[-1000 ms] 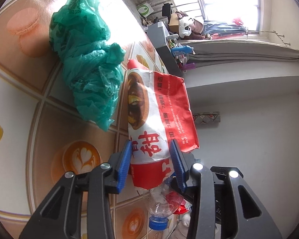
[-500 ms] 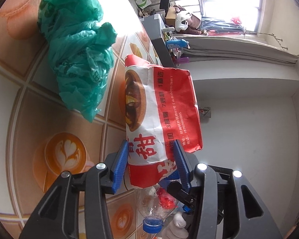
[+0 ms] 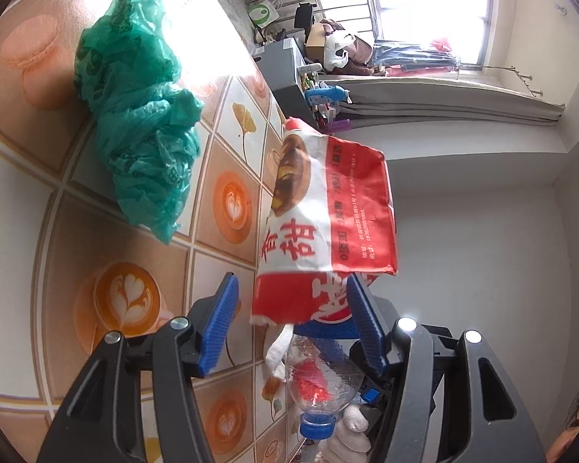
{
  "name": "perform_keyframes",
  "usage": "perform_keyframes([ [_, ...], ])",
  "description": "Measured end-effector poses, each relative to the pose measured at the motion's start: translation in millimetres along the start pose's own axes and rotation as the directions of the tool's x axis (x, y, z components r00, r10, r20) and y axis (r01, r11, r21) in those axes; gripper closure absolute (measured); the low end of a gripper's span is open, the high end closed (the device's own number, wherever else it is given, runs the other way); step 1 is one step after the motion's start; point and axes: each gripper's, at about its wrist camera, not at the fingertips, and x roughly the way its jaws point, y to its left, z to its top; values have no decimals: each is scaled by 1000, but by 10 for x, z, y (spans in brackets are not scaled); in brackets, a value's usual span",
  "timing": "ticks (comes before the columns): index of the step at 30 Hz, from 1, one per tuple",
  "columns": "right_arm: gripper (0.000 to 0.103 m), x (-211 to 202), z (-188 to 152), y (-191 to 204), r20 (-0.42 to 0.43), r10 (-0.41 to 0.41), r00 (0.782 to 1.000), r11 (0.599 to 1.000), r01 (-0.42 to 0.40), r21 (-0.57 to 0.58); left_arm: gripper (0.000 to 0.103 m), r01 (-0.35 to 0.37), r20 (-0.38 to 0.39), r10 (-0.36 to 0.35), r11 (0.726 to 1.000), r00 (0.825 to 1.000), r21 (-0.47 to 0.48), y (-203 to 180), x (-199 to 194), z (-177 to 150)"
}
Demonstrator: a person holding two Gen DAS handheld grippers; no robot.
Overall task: Collect trash
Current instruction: 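Lift the Pepsi bottle with the right gripper while the left gripper lifts the red-white bag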
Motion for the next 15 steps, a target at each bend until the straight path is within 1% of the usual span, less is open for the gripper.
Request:
perform_keyframes([
  [3,42,-85,11,-91,34,-19,999,999,18,29,47,-20,2,20,1000,1000,-12,52,-15,1],
  [6,42,-163,5,-120,68,-15,998,999,12,42,47,-51,9,51,999,999,-5,57,8,-1],
  [10,42,-271,-17,-132,105,5,994,999,-10,43,47,-96,20,95,994,995,42,-31,62,-37],
  [12,42,-310,-32,-129,121,8,993,999,-13,40,47,-135,46,131,986,990,96,-121,45,-70],
  [13,42,-281,-33,-102,129,9,992,999,-14,41,47,-161,73,151,975,986,155,-220,31,-94],
  [14,42,-290,-32,-111,136,9,991,999,-15,42,47,-202,107,182,950,978,236,-338,19,-144],
  [15,42,-300,-27,-109,142,8,990,999,-15,44,47,-263,155,223,908,962,326,-485,21,-207],
])
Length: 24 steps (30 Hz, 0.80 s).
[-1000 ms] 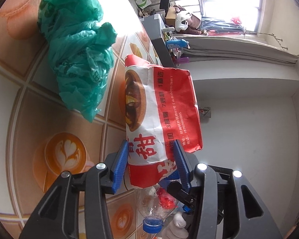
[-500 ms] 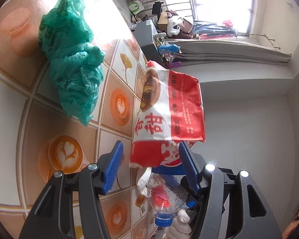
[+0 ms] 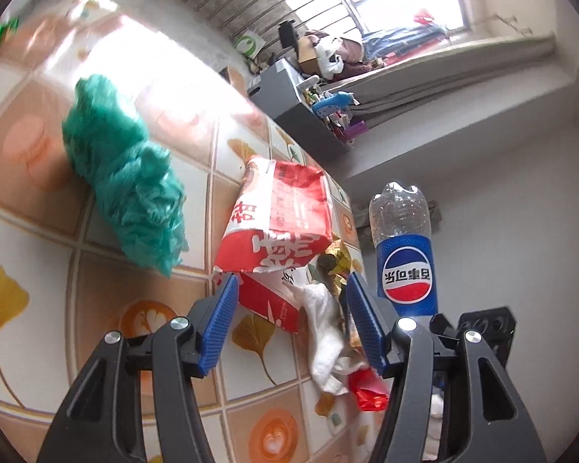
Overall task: Collect trash
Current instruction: 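Lift the Pepsi bottle with the right gripper while the left gripper lifts the red-white bag, then carry both items over the blue wastebasket and open both grippers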
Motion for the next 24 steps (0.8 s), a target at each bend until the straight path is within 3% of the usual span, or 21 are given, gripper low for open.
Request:
perform_keyframes([
  [2,42,5,-4,10,9,0,1000,1000,0,5,47,-110,79,95,972,992,209,-305,-63,-70],
  [6,42,6,-34,-22,11,2,1000,1000,-3,15,47,-249,153,199,843,968,476,-699,70,-252],
  [8,41,-16,-62,-45,9,7,1000,1000,-7,21,47,-321,191,259,743,947,587,-813,215,-368],
  [12,41,-43,-40,-43,8,9,1000,1000,-9,27,46,-447,292,359,499,887,743,-919,560,-565],
  [14,41,-69,-32,-52,11,9,1000,1000,-9,29,46,-490,337,392,405,856,772,-921,720,-619],
  [15,41,-78,-27,-58,12,8,1000,1000,-9,30,46,-506,355,405,371,843,779,-912,779,-615],
  [21,41,-99,-18,-72,15,3,1000,999,-3,36,50,-573,410,484,255,773,779,-791,1093,-540],
  [24,41,-99,-17,-70,18,-4,1000,999,3,41,72,-606,441,511,213,738,767,-728,1171,-508],
])
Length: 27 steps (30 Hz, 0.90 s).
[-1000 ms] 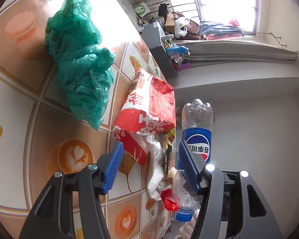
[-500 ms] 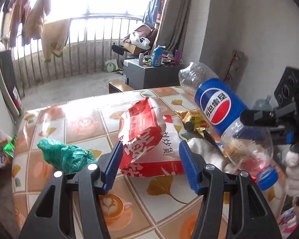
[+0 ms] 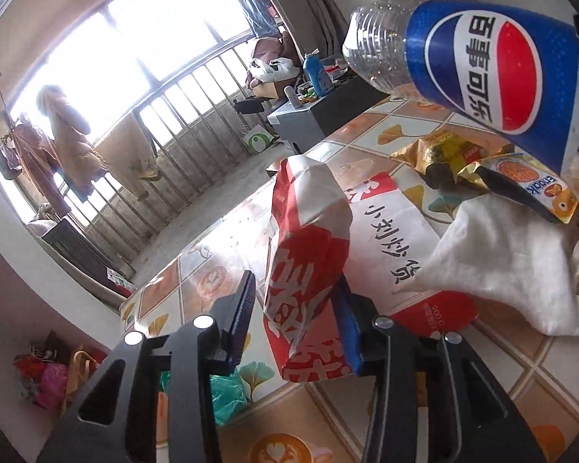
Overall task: Collect trash
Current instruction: 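Carry both items over the blue wastebasket and open both grippers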
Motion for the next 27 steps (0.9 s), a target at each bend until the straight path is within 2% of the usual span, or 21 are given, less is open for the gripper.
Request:
perform_keyframes([
  [2,41,-9,0,-5,4,-2,1000,1000,2,3,77,-30,8,30,999,1000,-12,35,26,-1],
  [5,41,-29,-8,-13,8,-3,1000,1000,3,7,79,-86,31,87,996,996,-38,118,10,19],
  [10,41,-75,-24,-29,20,4,1000,1000,-4,11,83,-174,95,180,982,979,-73,251,-161,140],
  [14,41,-156,-42,-37,41,16,999,1000,-17,11,86,-240,161,253,966,954,-92,345,-382,270],
  [19,41,-318,-51,-39,81,38,996,999,-39,13,86,-280,227,303,951,926,-128,489,-675,458],
  [23,41,-531,-55,-55,128,56,990,998,-58,15,86,-325,298,355,934,886,-146,536,-962,597],
  [27,41,-789,-89,-131,192,78,978,996,-84,26,86,-342,352,371,928,859,-146,534,-1181,786],
])
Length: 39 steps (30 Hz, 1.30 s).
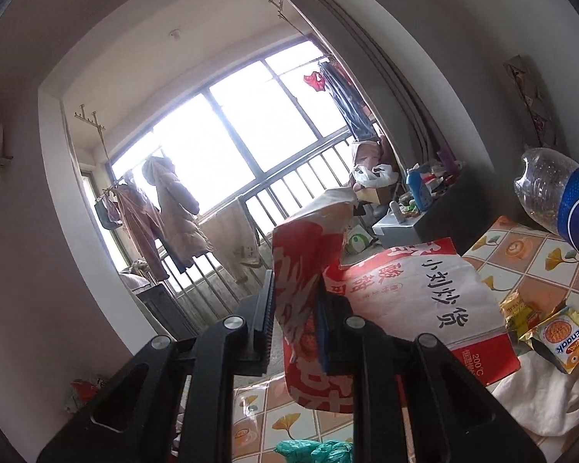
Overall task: Collect trash
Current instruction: 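Carry both items over the blue wastebasket and open both grippers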
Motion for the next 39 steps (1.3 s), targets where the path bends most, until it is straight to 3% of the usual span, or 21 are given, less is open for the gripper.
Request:
perform_keyframes([
  [4,41,-356,15,-113,72,8,997,1000,-10,23,86,27,67,-26,1000,997,-9,-44,-160,319],
  [7,41,-663,27,-217,134,-14,991,999,8,44,86,118,101,-113,992,988,-46,-151,-271,574],
  [9,41,-898,26,-313,184,-33,982,998,21,66,86,210,109,-201,975,973,-72,-296,-307,732],
  [12,42,-1270,3,-486,264,-71,962,993,42,114,86,351,116,-340,932,933,-86,-609,-327,980],
  [19,41,-2139,-151,-1011,417,-228,880,954,115,278,86,582,136,-579,813,804,26,-1717,-594,1521],
  [21,41,-2343,-206,-1198,436,-293,851,927,141,348,85,646,116,-649,761,752,64,-2076,-678,1653],
  [25,41,-2596,-333,-1621,433,-438,788,843,193,501,85,765,25,-775,627,631,147,-2901,-862,1830],
  [29,41,-2725,-466,-2085,395,-500,770,757,168,631,84,836,-107,-842,497,529,231,-3758,-1064,1828],
  [32,41,-2767,-589,-2382,354,-540,764,694,165,700,84,870,-187,-864,413,468,270,-4315,-1185,1786],
  [37,41,-2906,-686,-2804,295,-602,743,596,171,785,83,905,-301,-869,307,393,296,-5114,-1310,1688],
  [39,40,-2995,-707,-2975,286,-605,744,574,158,804,82,919,-343,-866,272,364,287,-5402,-1308,1676],
])
